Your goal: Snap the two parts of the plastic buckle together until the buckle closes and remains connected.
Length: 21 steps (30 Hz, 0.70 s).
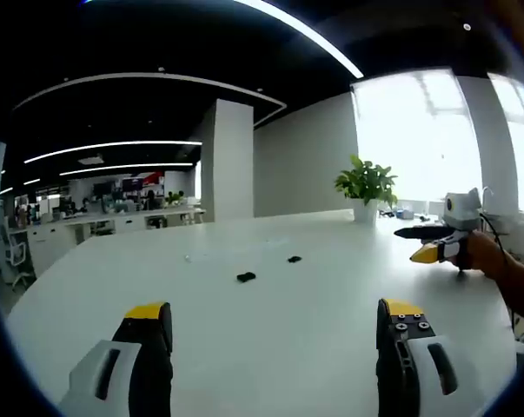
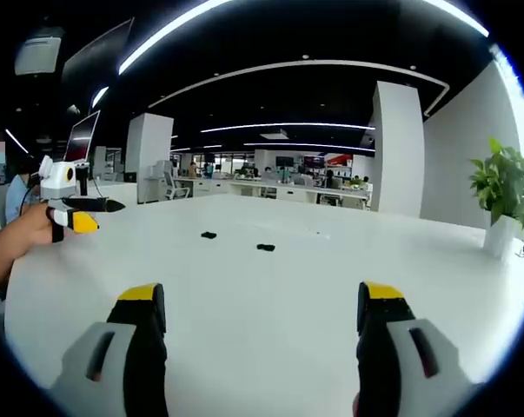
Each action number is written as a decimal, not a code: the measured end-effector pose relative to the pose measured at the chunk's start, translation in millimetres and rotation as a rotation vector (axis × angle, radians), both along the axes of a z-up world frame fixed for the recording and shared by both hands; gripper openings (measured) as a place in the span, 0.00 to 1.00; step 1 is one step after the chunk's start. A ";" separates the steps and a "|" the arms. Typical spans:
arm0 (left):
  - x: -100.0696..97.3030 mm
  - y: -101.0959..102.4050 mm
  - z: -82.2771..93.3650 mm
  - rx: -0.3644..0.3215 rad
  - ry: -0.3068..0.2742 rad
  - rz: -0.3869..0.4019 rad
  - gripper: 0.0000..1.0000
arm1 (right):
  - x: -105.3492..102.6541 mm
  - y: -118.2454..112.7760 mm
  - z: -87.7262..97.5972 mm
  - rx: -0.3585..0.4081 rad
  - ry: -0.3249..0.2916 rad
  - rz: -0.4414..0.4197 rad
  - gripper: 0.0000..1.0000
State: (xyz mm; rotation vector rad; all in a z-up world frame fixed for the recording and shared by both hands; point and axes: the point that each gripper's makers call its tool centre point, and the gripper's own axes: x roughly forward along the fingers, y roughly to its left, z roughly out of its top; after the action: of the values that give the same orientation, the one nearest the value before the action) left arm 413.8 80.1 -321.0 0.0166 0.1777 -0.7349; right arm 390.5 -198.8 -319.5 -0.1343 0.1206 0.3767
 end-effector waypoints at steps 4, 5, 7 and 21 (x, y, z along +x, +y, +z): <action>0.6 -0.2 -0.8 0.004 0.001 -0.003 1.00 | 0.6 -0.4 -0.6 -0.004 0.003 -0.002 0.91; 0.7 -0.2 -0.8 0.005 0.000 -0.003 1.00 | 0.4 -0.3 -1.0 -0.006 0.004 -0.002 0.91; 0.5 -0.3 -1.3 0.007 0.001 -0.004 1.00 | 0.3 0.5 -1.1 -0.006 0.005 0.001 0.91; 1.9 0.9 -3.4 -0.003 0.019 0.002 1.00 | -0.9 0.5 -3.0 -0.011 0.013 -0.003 0.90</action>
State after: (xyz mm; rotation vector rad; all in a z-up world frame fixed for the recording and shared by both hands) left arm 415.7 81.0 -324.5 0.0070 0.1947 -0.7333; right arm 389.6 -198.3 -322.5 -0.1424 0.1355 0.3739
